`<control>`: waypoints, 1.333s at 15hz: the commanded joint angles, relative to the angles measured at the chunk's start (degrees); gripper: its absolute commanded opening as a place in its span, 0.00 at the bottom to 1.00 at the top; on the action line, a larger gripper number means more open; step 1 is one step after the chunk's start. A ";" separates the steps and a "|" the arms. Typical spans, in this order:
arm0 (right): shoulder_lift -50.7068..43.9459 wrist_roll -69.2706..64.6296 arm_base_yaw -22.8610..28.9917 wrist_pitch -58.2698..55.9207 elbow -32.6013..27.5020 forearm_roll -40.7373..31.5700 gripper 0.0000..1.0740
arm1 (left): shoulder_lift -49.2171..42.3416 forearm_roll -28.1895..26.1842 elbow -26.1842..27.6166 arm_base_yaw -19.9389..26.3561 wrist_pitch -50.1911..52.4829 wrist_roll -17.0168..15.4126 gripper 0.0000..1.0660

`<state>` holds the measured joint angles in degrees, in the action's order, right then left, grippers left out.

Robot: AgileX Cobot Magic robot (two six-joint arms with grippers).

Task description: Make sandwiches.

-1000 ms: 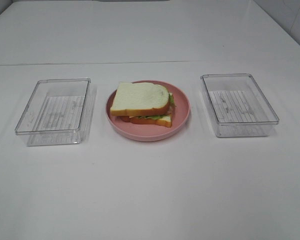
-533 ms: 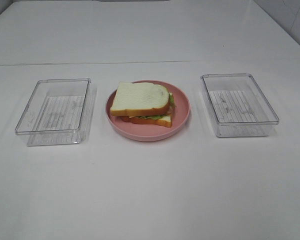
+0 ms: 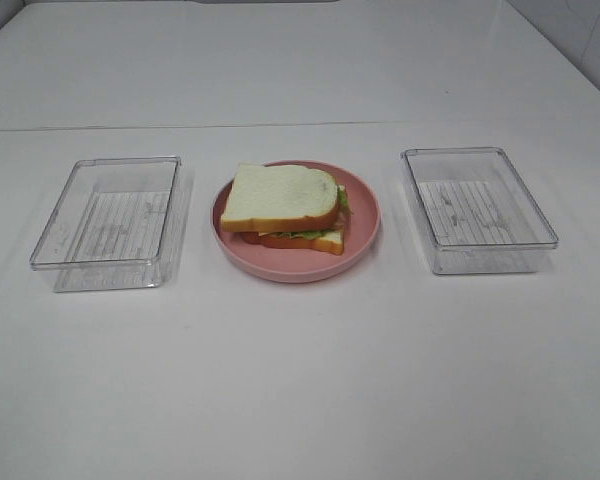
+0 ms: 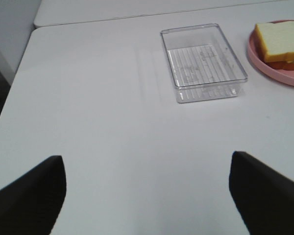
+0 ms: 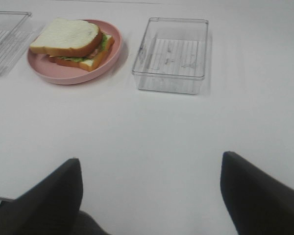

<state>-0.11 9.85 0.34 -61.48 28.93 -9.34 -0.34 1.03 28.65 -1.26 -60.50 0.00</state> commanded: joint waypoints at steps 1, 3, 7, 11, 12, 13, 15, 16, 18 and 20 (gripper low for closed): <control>-0.29 0.52 -1.32 0.52 -0.17 -0.34 0.69 | -1.43 0.06 -0.06 2.46 0.52 0.00 0.81; -1.03 0.52 -1.32 0.52 -0.17 -0.46 0.69 | -1.43 0.06 -0.06 2.29 0.52 0.00 0.81; -1.03 0.52 -1.32 0.52 -0.17 -0.40 0.69 | -1.09 0.11 -0.06 2.41 0.52 0.00 0.81; -1.03 0.52 -1.32 0.52 -0.17 -0.40 0.69 | -1.09 0.11 -0.06 2.41 0.52 0.00 0.81; -1.03 0.52 -1.32 0.52 -0.17 -0.40 0.69 | -1.09 -0.11 -0.06 2.41 0.52 0.00 0.81; -1.03 0.52 -1.32 0.52 -0.17 -0.40 0.69 | -1.09 -0.17 -0.06 2.41 0.52 0.00 0.81; -1.03 0.52 -1.32 0.52 -0.17 -0.40 0.69 | -1.09 -0.52 -0.06 2.41 0.52 0.00 0.81; -1.03 0.52 -1.32 0.52 -0.17 -0.40 0.69 | -1.09 -1.95 -0.06 2.41 0.52 1.66 0.81; -1.03 0.52 -1.32 0.52 -0.17 -0.40 0.69 | -1.09 -2.35 -0.06 2.41 0.52 2.23 0.81; -1.03 0.52 -1.32 0.52 -0.17 -0.40 0.69 | -1.09 -2.29 -0.06 2.41 0.52 2.23 0.81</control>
<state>-0.34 9.85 -0.57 -61.48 28.93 -9.34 -0.34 -0.63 28.65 0.97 -60.50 2.12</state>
